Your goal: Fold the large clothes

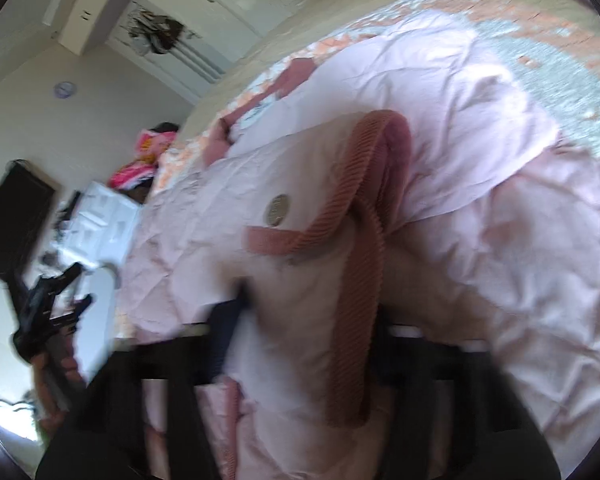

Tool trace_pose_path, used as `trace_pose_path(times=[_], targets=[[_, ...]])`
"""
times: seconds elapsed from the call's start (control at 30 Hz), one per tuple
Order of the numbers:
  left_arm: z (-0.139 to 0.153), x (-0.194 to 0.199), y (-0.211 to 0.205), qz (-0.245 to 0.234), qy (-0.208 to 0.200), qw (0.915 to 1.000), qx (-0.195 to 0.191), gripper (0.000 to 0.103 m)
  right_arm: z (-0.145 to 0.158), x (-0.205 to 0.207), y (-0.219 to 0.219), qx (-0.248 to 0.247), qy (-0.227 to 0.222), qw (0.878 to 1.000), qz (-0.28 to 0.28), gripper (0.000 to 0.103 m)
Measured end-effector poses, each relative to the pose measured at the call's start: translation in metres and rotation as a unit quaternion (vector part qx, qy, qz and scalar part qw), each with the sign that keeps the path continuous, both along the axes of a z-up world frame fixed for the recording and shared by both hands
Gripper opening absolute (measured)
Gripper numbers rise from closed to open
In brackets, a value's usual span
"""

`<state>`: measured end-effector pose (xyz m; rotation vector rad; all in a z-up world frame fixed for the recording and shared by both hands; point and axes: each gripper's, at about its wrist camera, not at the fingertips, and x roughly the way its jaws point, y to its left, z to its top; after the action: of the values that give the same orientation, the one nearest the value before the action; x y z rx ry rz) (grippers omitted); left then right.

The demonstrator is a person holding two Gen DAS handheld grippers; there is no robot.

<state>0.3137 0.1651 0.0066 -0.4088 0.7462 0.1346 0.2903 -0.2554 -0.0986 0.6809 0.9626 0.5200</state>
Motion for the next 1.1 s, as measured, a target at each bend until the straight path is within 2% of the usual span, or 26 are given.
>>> trace_pose_path(times=[0.17,0.27,0.4,0.7,0.87,1.0,1.1], targets=[[0.003,0.006,0.002,0.000,-0.005,1.0000,-0.002,0.094,0.050,-0.001,0.001,-0.049,-0.090,0.994,0.029,0.016],[0.006,0.010,-0.002,-0.007,-0.010,0.9999,-0.002,0.094,0.090,0.003,-0.004,-0.088,-0.157,0.983,0.042,0.016],[0.007,0.019,-0.017,-0.026,-0.012,0.9995,0.009,0.094,0.109,0.012,-0.012,-0.125,-0.190,0.973,0.047,0.016],[-0.012,0.035,-0.057,-0.081,0.003,0.9964,0.024,0.094,0.072,0.042,-0.016,-0.147,-0.129,0.980,0.046,0.016],[-0.020,0.038,-0.069,-0.096,0.009,0.9948,0.033,0.092,0.056,0.045,-0.014,-0.142,-0.115,0.982,0.042,0.016],[-0.027,0.041,-0.074,-0.103,0.016,0.9942,0.027,0.084,0.049,0.046,-0.015,-0.143,-0.101,0.984,0.037,0.020],[-0.032,0.042,-0.080,-0.109,0.021,0.9935,0.026,0.072,0.046,0.046,-0.017,-0.143,-0.096,0.985,0.033,0.024]])
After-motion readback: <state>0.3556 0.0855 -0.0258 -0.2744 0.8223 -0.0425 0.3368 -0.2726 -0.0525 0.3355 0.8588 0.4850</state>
